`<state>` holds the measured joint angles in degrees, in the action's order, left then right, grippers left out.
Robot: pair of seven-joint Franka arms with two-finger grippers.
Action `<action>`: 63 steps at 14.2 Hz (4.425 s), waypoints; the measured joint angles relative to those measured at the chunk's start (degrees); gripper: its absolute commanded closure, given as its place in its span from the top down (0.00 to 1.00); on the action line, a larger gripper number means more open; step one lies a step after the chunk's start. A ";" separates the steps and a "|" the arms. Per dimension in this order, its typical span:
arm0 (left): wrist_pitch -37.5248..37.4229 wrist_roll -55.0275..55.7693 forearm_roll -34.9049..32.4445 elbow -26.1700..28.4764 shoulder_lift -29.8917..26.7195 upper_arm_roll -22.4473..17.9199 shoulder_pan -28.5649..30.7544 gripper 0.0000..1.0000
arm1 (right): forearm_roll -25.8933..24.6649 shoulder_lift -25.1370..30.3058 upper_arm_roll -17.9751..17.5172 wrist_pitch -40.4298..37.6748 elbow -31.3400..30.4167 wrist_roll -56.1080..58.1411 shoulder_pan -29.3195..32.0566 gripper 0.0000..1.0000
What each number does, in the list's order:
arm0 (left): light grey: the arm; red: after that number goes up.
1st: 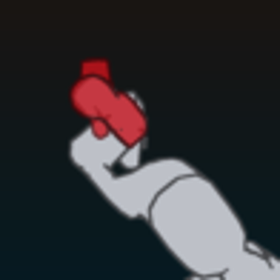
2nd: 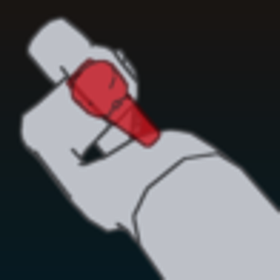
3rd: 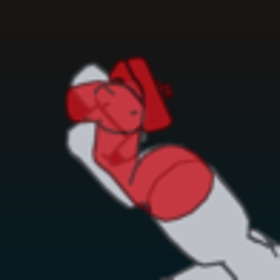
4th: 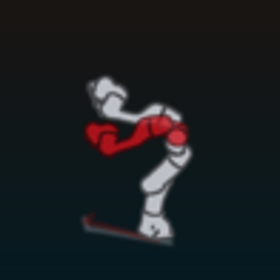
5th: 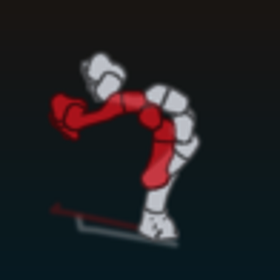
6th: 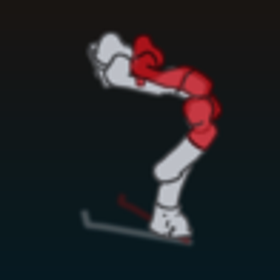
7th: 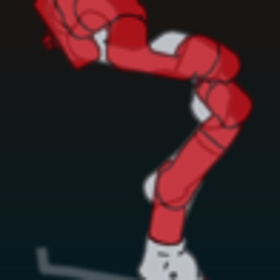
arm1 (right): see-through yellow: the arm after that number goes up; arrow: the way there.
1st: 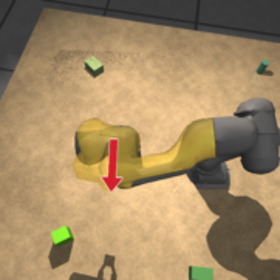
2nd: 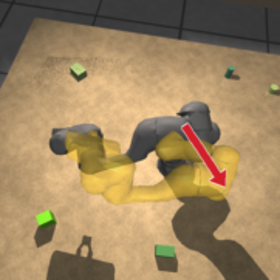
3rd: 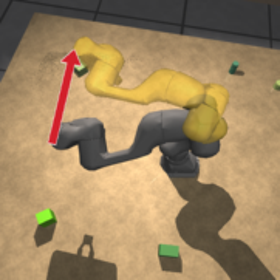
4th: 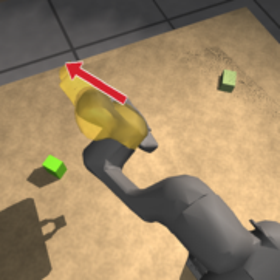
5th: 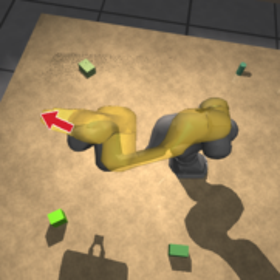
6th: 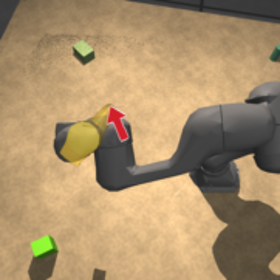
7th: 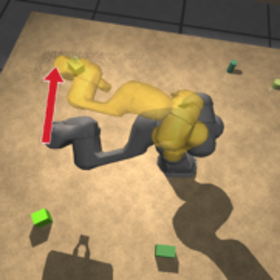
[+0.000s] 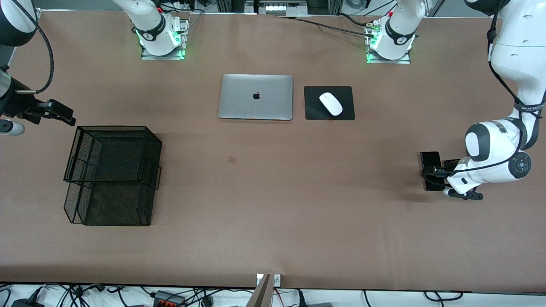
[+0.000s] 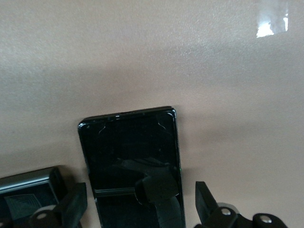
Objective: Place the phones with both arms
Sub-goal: 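Close the left gripper on the black bar phone and lift it, then carry the black bar phone with the left gripper toward the laptop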
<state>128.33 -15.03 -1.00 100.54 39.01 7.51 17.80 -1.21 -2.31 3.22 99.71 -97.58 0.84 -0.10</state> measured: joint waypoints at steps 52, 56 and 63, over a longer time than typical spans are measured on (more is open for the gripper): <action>15.32 51.93 27.74 -41.65 21.59 -20.88 -67.95 0.42 | -0.01 0.09 -0.63 -3.84 2.50 0.34 -0.14 1.00; 11.16 45.82 27.70 -41.73 23.07 -20.87 -68.63 0.44 | -0.01 -0.24 -0.80 -3.84 2.50 0.35 -0.23 1.00; 8.59 44.34 27.65 -41.82 24.46 -20.90 -70.73 0.58 | 0.01 -2.72 -0.99 -2.68 2.49 0.35 -1.47 1.00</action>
<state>136.92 29.31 26.65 58.72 63.46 -13.39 -52.93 -1.20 -5.03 2.23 97.03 -95.09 1.19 -1.56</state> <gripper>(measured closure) 0.203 0.000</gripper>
